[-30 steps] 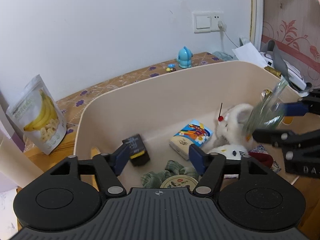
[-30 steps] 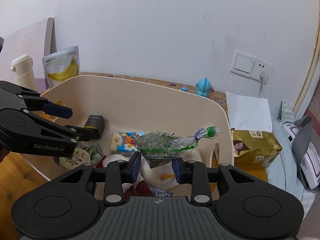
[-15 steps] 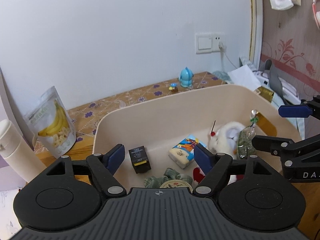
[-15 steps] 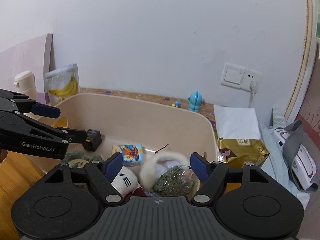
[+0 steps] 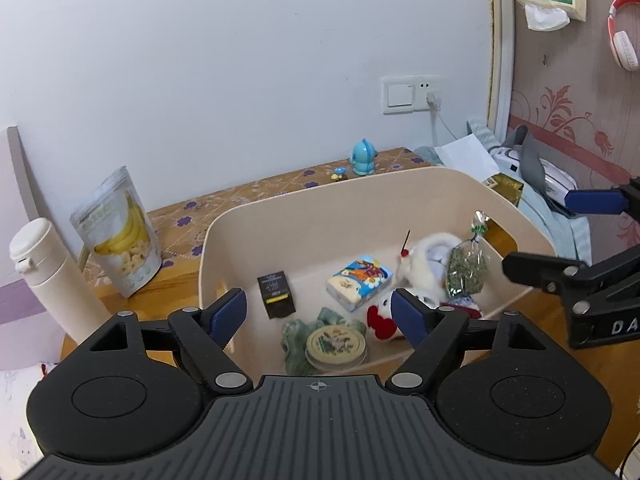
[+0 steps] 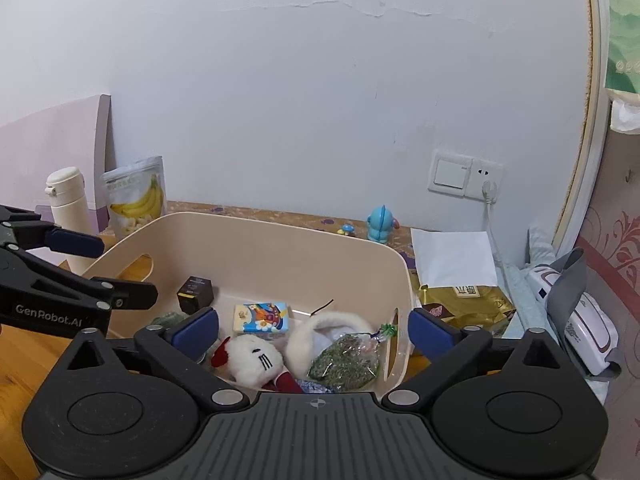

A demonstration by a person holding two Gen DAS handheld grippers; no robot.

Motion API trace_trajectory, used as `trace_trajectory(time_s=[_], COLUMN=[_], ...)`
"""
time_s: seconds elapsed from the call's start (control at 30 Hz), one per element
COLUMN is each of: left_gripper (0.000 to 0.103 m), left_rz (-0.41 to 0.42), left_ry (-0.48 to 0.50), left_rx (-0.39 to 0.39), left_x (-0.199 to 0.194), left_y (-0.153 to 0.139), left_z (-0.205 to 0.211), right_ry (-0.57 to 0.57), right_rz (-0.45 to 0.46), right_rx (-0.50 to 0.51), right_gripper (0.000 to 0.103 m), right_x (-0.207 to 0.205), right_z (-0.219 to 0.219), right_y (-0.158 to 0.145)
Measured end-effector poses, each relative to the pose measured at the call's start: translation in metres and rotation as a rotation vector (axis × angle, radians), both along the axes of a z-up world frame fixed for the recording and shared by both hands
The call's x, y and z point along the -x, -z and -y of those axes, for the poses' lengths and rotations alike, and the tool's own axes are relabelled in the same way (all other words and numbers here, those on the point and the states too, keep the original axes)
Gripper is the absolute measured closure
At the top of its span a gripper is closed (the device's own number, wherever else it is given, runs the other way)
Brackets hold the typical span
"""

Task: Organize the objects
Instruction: 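Withdraw both grippers from the bin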

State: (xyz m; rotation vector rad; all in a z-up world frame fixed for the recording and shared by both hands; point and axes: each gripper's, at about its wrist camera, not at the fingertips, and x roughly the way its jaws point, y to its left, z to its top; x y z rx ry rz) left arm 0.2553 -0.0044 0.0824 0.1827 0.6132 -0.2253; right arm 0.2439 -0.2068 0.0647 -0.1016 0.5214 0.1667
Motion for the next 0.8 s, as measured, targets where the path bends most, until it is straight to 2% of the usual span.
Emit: trace_trajectory(time_s=[0.27,0.63,0.8], left_gripper=[0.022,0.022,0.022], left_rz=[-0.006,-0.036,-0.075], left_ry=[-0.006,-0.01,-0.028], left_rx=[-0.001,0.007,0.022], left_x=[0.02,0.037,0.038], left_y=[0.005,0.025,0.04], left_z=[-0.004,-0.004,-0.005], right_ry=[0.004,0.015,0.016], right_rz=[0.012,-0.029,-0.049], right_rx=[-0.001,0.012,0.023], right_gripper=[0.0,0.0,0.0], right_x=[0.022,0.044,0.05], right_z=[0.002,0.004,0.002], right_y=[-0.001,0.017,0.029])
